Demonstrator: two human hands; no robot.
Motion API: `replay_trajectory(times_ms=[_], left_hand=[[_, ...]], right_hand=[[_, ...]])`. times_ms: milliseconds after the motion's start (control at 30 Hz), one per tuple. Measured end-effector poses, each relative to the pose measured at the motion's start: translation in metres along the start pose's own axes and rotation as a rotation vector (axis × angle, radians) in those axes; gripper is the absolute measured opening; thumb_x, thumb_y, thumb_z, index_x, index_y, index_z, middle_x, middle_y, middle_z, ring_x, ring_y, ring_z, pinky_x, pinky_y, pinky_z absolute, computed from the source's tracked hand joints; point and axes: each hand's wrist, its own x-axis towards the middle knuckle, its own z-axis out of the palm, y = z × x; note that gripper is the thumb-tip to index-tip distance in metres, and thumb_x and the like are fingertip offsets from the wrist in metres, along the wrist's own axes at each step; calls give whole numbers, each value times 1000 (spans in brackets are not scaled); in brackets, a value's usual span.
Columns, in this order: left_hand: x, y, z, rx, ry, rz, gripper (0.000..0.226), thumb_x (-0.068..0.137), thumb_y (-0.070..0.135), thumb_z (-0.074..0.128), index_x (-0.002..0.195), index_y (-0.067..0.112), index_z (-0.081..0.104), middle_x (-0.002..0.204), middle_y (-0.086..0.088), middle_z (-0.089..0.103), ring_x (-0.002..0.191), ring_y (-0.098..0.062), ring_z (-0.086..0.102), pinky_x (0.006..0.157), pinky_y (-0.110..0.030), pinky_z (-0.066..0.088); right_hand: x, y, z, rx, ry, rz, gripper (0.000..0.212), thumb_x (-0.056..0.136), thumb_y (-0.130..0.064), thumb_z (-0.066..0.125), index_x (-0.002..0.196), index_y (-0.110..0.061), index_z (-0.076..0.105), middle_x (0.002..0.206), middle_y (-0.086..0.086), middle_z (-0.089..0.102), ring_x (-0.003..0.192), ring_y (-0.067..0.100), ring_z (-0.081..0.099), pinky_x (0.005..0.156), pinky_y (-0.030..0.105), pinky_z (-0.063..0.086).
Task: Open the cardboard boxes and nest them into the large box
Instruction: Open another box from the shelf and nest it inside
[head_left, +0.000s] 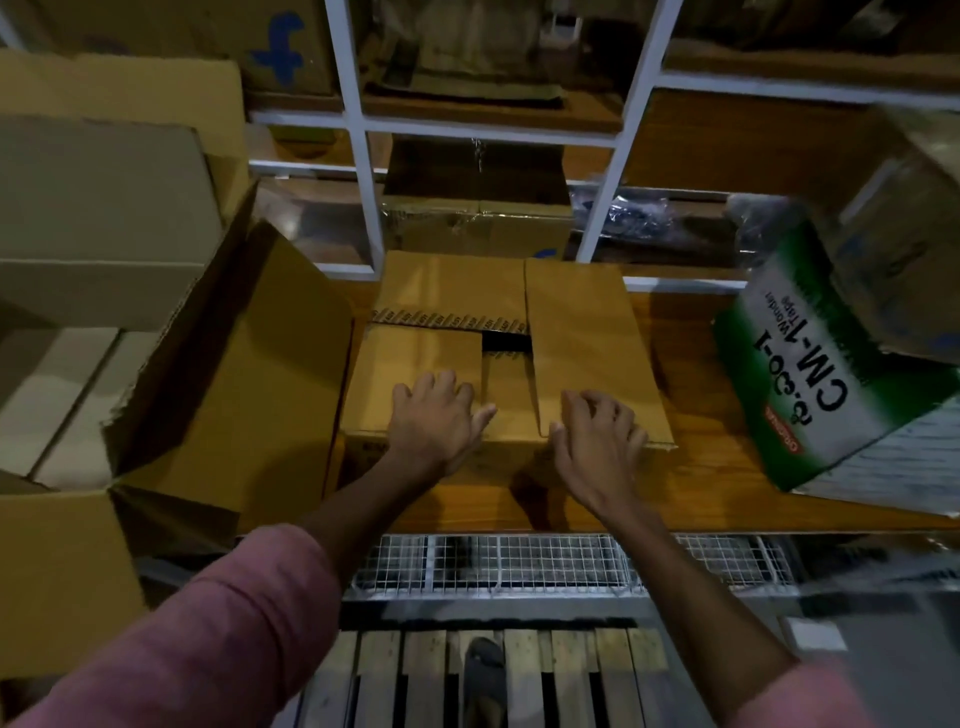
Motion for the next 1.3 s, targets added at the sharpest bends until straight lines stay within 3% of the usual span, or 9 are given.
replay_trajectory(times_ms=[133,267,400,467,533,667,767,867,1300], left_hand=[[22,8,5,-27,4,5,54,100,56,34,134,17,49,132,-11,45,122,-28,42,98,-45,38],[27,9,21,-76,-99,65,71,92,60,25,151,21,34,158,-14,26,147,-34,18,113,-57,25],[21,7,22,-96,-58,45,74,91,55,9,155,23,30,161,-14,26,149,-36,19,113,-58,24],[17,5,23,-67,-45,48,72,92,53,10,153,23,33,160,-14,29,148,-37,22,112,-57,26],[14,0,26,-54,-47,58,69,93,51,13,151,24,37,159,-13,31,148,-37,24,112,-56,26],[11,-6,29,-81,-8,66,62,95,48,21,148,24,43,157,-13,36,146,-36,28,113,-57,28],[9,-4,29,-93,-5,42,61,94,48,21,147,26,43,159,-12,34,147,-34,27,114,-57,28],[10,0,26,-78,-13,20,62,89,47,22,143,26,46,159,-12,34,147,-33,27,114,-56,27],[20,48,29,-134,14,60,57,87,45,31,131,23,58,157,-13,34,145,-32,26,115,-59,21]], right_hand=[[-5,-41,8,260,126,-149,37,98,-22,46,131,-12,59,131,11,54,120,24,46,98,42,43],[-11,-67,23,447,-47,-247,43,102,-15,41,143,-2,50,139,16,52,127,27,49,106,44,45],[4,-62,18,271,-32,-170,55,108,-32,33,157,-9,28,169,8,10,156,23,6,112,40,28],[18,-49,6,191,-9,-133,59,108,-37,34,160,-15,19,171,2,-4,155,24,9,103,49,46],[36,-26,-8,178,-11,21,63,107,-40,36,162,-18,13,170,4,-8,153,30,15,113,56,37],[59,42,-16,-104,89,232,66,100,-43,45,154,-10,25,163,25,20,153,43,12,124,59,10],[54,68,-11,10,-14,387,57,101,-36,49,147,-8,32,145,26,43,134,44,41,111,57,34],[52,78,-10,232,-130,541,34,106,-28,46,131,-5,49,98,9,54,83,24,56,74,40,49],[42,131,-23,11,-55,463,24,97,-17,63,118,-9,55,107,15,64,94,33,63,76,47,57]])
